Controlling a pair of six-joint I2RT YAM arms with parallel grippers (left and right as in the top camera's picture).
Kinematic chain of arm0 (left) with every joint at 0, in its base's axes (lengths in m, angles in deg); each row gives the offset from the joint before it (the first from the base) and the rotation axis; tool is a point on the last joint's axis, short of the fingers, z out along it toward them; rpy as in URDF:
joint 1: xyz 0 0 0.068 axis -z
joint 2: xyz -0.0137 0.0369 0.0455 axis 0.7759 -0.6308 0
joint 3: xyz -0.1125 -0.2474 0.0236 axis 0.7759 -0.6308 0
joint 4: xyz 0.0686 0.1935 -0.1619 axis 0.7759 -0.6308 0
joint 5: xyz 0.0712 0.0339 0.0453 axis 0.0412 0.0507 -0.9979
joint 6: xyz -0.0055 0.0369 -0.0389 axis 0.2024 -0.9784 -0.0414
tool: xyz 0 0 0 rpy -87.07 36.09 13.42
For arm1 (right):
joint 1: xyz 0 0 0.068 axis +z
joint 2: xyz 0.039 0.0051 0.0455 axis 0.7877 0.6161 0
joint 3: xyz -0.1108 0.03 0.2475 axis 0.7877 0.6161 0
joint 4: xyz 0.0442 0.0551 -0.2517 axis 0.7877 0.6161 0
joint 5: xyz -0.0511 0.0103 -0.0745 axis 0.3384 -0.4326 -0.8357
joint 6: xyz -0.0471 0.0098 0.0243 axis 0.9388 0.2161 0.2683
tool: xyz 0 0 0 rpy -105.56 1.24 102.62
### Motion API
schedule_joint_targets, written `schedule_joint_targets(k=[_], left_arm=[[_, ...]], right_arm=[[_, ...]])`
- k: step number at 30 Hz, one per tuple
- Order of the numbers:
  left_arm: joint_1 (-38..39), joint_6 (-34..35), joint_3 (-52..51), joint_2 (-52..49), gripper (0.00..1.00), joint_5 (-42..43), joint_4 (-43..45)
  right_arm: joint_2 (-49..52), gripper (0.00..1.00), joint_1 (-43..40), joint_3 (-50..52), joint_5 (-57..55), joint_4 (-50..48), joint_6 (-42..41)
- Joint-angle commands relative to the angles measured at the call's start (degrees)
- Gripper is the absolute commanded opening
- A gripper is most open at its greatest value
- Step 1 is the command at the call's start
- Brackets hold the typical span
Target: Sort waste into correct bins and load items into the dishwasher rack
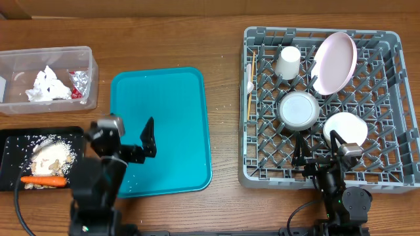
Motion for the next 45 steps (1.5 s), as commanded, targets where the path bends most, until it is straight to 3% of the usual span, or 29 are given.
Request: schedule_joint_targets(k=[1, 8, 14, 18, 22, 45], left_arm=[[0.33, -1.70, -7.56, 6.29, 1.00, -0.02, 5.92], [0.17, -1.62, -20.17, 19.58, 1.00, -3.87, 16.06], [-1.75, -1.22, -23.87, 27.67, 1.00, -4.11, 13.16], [-3.54, -1.33, -23.87, 27.56, 1.00, -4.17, 11.19], [-5.09, -1.44, -23.87, 27.56, 1.00, -4.20, 2.78], [-5.18, -1.42, -23.87, 27.41, 1.00, -4.37, 3.08]], right_arm=[[-0.57, 1.00, -0.26, 0.59, -0.55, -0.35, 0.42], [-0.57, 1.00, -0.26, 0.59, -0.55, -0.33, 0.42], [-0.57, 1.00, -0.26, 0.59, -0.55, -0.33, 0.42], [-0.57, 1.00, -0.26, 0.59, -0.55, -0.35, 0.42], [-0.57, 1.00, -0.26, 0.59, -0.55, -0.33, 0.42], [-0.57, 1.00, -0.26, 0.59, -0.55, -0.33, 0.42]])
